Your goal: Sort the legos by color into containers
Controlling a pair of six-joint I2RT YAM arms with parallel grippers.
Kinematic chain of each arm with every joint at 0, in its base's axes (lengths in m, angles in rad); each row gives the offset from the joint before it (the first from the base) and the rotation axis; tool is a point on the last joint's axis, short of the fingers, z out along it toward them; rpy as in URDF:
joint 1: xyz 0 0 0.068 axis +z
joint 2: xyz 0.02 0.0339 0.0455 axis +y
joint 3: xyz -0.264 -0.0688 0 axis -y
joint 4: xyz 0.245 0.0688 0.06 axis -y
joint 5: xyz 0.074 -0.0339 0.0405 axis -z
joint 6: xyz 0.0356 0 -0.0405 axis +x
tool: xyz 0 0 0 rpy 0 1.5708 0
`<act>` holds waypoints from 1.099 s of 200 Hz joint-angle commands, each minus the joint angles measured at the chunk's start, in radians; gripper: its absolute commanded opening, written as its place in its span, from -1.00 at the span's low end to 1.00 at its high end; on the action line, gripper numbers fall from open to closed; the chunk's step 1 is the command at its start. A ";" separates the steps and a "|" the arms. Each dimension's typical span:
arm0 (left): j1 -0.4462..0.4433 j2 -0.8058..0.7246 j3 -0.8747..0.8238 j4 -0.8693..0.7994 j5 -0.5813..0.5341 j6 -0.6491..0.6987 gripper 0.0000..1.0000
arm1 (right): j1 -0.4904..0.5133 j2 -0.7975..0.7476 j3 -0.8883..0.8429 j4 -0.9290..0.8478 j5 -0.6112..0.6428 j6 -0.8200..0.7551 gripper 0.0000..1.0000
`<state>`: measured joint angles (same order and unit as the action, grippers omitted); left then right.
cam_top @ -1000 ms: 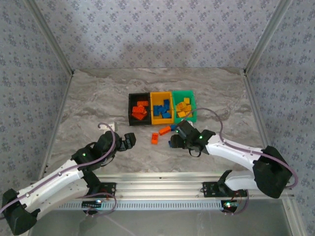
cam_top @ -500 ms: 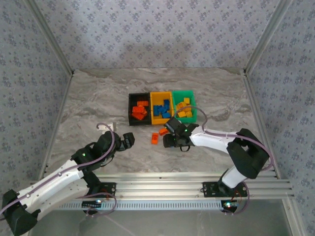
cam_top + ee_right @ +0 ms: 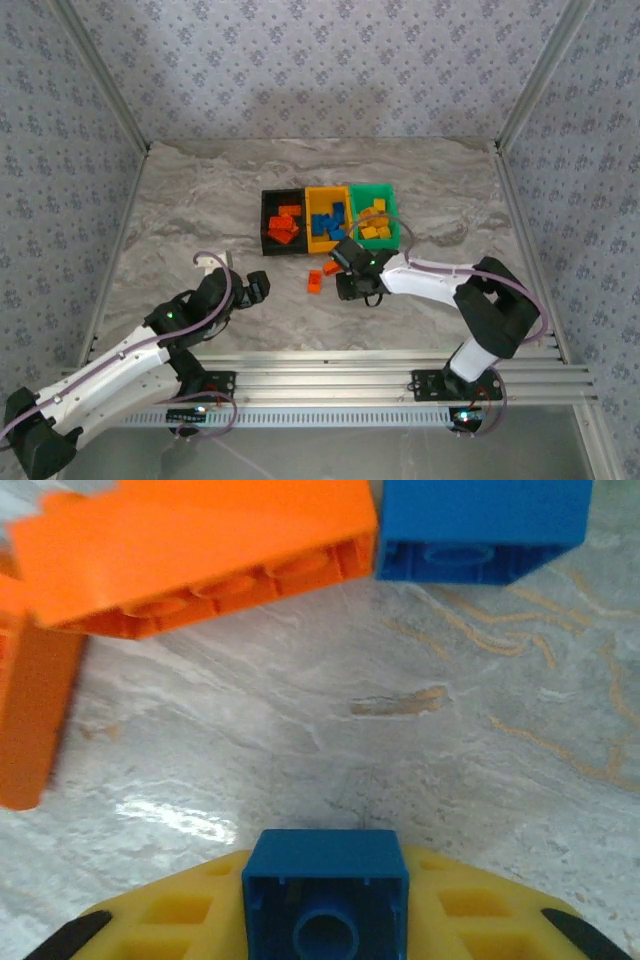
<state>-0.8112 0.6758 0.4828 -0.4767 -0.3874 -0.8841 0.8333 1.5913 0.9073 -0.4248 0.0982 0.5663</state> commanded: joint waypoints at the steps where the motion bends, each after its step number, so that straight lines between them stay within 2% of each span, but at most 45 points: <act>1: 0.007 -0.007 0.025 -0.025 -0.027 0.001 0.99 | -0.008 -0.082 0.108 -0.056 0.004 -0.051 -0.34; 31: 0.009 0.000 0.022 -0.009 -0.022 0.000 0.99 | -0.075 -0.027 0.258 -0.062 -0.005 -0.075 -0.34; 98: 0.012 0.114 0.056 -0.005 0.053 0.041 0.99 | -0.153 0.315 0.603 -0.052 0.029 -0.077 -0.25; 122: 0.014 0.147 0.051 0.032 0.092 0.058 0.99 | -0.161 0.381 0.676 -0.046 0.028 -0.073 -0.10; 134: 0.013 0.166 0.053 0.050 0.109 0.067 0.99 | -0.164 0.396 0.700 -0.042 0.025 -0.072 0.14; 142: 0.013 0.178 0.055 0.067 0.124 0.081 0.99 | -0.166 0.397 0.712 -0.044 0.021 -0.069 0.28; 157: 0.013 0.206 0.065 0.089 0.148 0.097 0.99 | -0.167 0.369 0.708 -0.028 0.021 -0.061 0.39; 193: 0.008 0.325 0.124 0.164 0.227 0.166 0.99 | -0.168 0.209 0.562 0.052 0.039 -0.038 0.42; 220: -0.035 0.497 0.217 0.210 0.265 0.234 0.99 | -0.175 0.068 0.398 0.088 0.057 -0.006 0.43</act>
<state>-0.8120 1.0595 0.6075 -0.3424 -0.1829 -0.7399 0.6697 1.7916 1.4097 -0.3714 0.1234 0.5201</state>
